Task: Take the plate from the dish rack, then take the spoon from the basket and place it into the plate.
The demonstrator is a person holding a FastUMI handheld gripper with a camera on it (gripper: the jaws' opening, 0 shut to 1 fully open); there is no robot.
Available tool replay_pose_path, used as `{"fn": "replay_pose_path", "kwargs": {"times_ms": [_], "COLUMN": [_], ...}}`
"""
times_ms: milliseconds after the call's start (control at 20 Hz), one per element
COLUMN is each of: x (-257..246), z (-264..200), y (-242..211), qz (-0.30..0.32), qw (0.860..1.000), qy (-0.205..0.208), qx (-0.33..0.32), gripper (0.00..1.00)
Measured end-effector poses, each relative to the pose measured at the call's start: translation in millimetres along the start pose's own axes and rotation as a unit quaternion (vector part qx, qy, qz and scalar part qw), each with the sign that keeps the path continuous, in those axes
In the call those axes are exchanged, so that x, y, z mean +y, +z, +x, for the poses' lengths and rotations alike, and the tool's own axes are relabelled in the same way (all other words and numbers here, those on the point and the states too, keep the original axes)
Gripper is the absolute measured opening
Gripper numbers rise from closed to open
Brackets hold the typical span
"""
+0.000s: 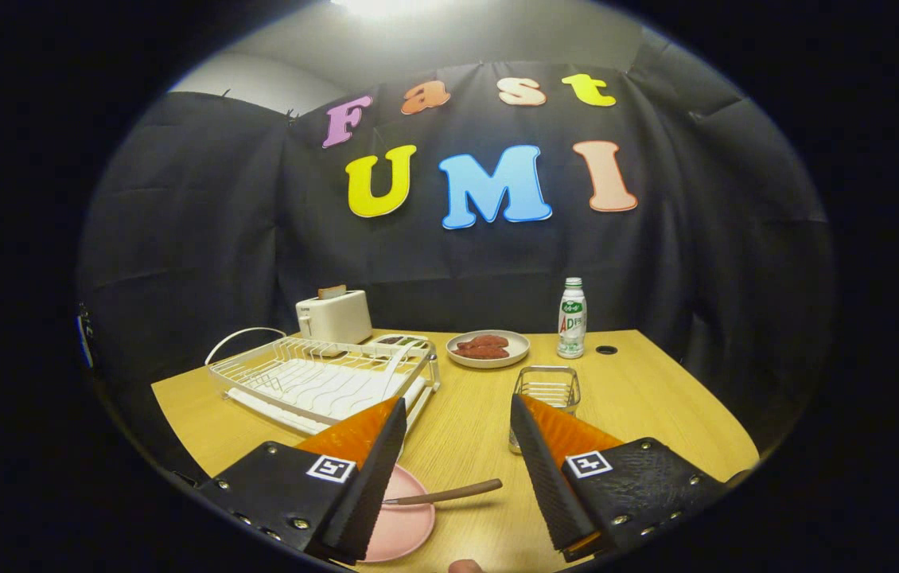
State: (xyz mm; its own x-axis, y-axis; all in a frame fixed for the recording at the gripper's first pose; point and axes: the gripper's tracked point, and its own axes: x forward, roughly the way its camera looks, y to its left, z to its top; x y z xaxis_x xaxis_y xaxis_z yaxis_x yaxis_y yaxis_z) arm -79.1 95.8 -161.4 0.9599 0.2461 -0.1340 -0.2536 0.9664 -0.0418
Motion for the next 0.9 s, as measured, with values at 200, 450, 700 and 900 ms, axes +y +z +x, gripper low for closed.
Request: {"fn": "replay_pose_path", "kwargs": {"times_ms": [200,450,700,900], "x": [-21,-29,-30,-26], "z": [-3,17,35,41], "y": [16,55,102,102], "qz": [0.000,0.013,0.002,0.000], "qw": [0.998,0.996,0.993,0.995], "qy": [-0.043,-0.066,-0.083,-0.078], "qx": [-0.037,-0.058,-0.078,-0.063], "gripper": [0.81,0.81,0.81,0.81]}}
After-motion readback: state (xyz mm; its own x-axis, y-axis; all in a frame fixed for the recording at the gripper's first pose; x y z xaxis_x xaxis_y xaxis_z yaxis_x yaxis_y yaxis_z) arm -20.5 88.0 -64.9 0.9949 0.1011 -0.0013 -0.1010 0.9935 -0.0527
